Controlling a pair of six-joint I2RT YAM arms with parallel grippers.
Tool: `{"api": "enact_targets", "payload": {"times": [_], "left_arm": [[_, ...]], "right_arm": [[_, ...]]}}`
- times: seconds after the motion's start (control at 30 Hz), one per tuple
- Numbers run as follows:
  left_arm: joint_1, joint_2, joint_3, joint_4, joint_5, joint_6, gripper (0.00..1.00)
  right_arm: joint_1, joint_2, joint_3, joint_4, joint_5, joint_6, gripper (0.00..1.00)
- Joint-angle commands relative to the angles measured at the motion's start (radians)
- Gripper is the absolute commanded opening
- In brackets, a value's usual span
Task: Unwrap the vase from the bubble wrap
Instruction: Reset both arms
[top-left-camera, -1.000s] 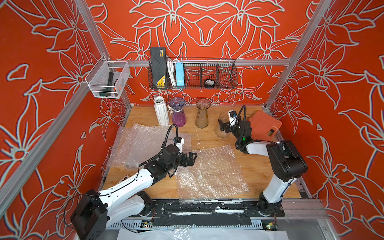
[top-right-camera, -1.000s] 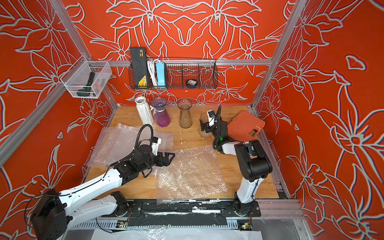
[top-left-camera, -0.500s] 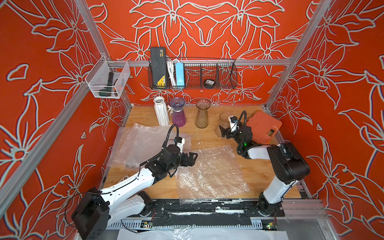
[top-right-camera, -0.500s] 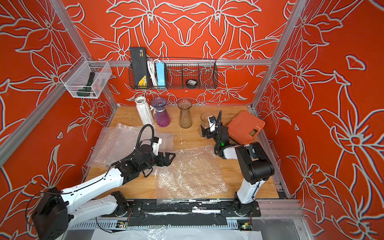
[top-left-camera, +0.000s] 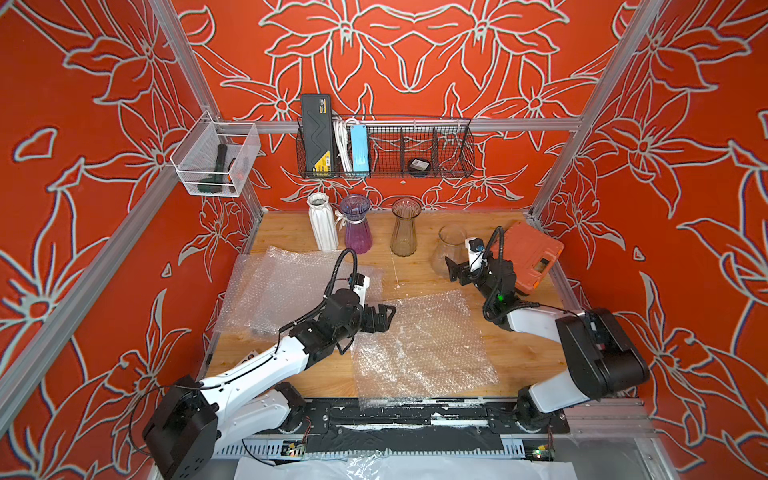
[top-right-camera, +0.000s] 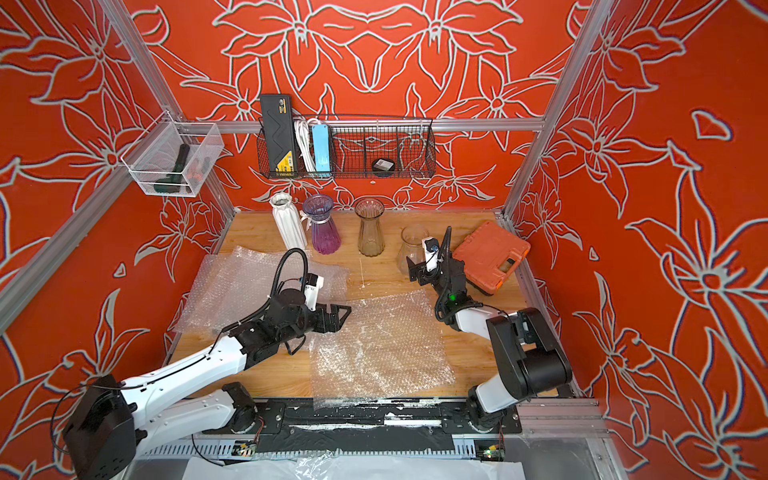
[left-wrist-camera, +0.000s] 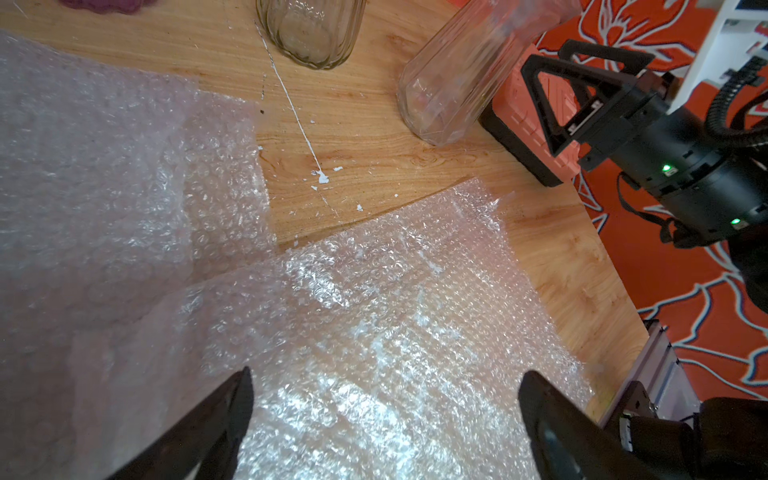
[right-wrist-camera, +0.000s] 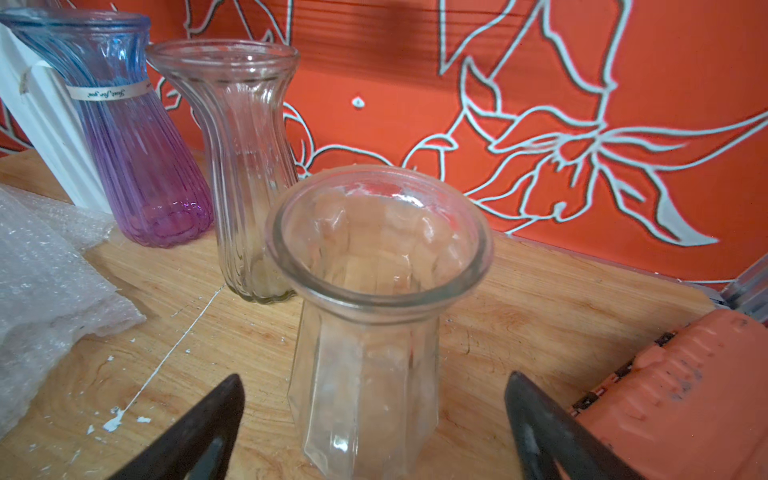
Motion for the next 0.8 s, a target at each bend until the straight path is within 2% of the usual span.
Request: {"api": "enact_targets", "payload": {"times": [0.0, 0.13, 0.27, 0.4, 0.5, 0.57, 0.63, 0.77], "left_arm": [[0.007, -0.032, 0.021, 0.013, -0.007, -0.003, 0.97], [0.009, -0.076, 0.025, 0.002, -0.025, 0.008, 0.97], [0.015, -0.11, 0.045, -0.039, -0.048, 0.029, 0.98], [0.029, -0.139, 0.064, -0.091, -0.076, 0.05, 0.99], [0.056, -0.144, 0.074, -0.138, -0.089, 0.079, 0.99], [0.079, -0.148, 0.086, -0.178, -0.123, 0.096, 0.99], [0.106, -0.163, 0.095, -0.216, -0.187, 0.097, 0.99], [0.184, -0.22, 0.088, -0.233, -0.26, 0.12, 0.99]], "right_arm": [[0.002, -0.085, -0.035, -0.131, 0.047, 0.051, 0.98], [0.002, -0.245, -0.087, -0.305, 0.072, 0.105, 0.98], [0.002, -0.514, -0.152, -0.553, 0.105, 0.153, 0.98], [-0.004, -0.827, -0.177, -0.814, 0.235, 0.177, 0.98], [-0.009, -0.978, -0.162, -0.953, 0.35, 0.152, 0.98], [-0.017, -1.017, -0.145, -1.011, 0.407, 0.151, 0.98], [-0.031, -1.005, -0.141, -0.998, 0.4, 0.156, 0.98], [-0.07, -0.841, -0.129, -0.889, 0.417, 0.167, 0.98]]}}
